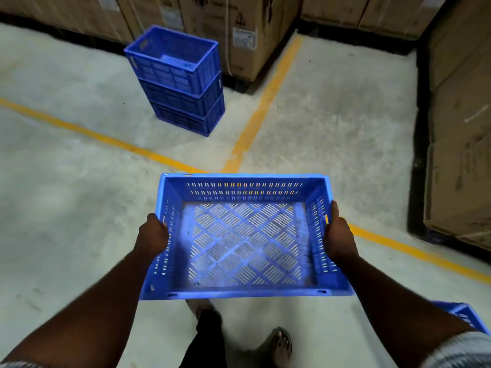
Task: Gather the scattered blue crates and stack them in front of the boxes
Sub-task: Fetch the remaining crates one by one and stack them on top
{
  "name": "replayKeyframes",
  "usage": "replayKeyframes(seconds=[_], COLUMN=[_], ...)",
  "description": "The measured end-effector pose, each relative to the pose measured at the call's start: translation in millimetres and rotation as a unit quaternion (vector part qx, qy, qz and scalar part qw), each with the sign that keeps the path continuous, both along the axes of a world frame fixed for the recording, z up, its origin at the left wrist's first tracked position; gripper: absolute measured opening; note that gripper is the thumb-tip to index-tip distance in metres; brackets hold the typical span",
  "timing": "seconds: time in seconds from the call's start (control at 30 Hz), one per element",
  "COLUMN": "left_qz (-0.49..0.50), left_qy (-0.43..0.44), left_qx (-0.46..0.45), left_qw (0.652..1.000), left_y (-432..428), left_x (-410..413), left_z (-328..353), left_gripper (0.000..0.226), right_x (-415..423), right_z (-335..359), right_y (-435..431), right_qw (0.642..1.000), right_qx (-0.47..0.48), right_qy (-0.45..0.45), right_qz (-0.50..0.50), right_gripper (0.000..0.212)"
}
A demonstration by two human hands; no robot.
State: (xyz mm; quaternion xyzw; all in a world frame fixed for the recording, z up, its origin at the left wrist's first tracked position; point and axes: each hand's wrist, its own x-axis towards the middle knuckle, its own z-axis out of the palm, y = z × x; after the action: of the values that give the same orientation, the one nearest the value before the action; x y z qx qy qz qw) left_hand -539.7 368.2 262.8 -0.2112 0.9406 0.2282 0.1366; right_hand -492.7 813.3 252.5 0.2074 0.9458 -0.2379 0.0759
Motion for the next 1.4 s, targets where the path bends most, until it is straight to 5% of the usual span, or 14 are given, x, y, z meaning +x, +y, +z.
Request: replayKeyframes(seconds=[0.23,0.4,0.63,1.4], left_qz=[0.014,-0.029,-0.060,-0.083], left_qy=[0.013,0.045,0.054,0.074], left_qx=[0.024,0.007,-0.015,-0.034], left_qw=[1.000,0.999,0.997,0.993], left_y=[-103.6,-174.1,-253.0,-379.3], left_x=[-73.1,-112.6,-159.4,-420.7], left_z=[9.2,14.5,2.1,10.4], left_gripper=[0.030,0.075,0.096,0.091], right_x=[-81.9,-135.2,-214.5,-468.2], right_z=[15.7,21.1,30.7,32.1], right_y=[-105.4,-168.8,-230.2,-356.4], right_qw=[0.997,0.996,0.992,0.996], right_qx=[0.056,0.063,0.078,0.057], right_qy=[-0.016,0.000,0.009,0.022], right_qz=[0.041,0.060,0.095,0.068], right_gripper=[0.076,0.077,0.077,0.073])
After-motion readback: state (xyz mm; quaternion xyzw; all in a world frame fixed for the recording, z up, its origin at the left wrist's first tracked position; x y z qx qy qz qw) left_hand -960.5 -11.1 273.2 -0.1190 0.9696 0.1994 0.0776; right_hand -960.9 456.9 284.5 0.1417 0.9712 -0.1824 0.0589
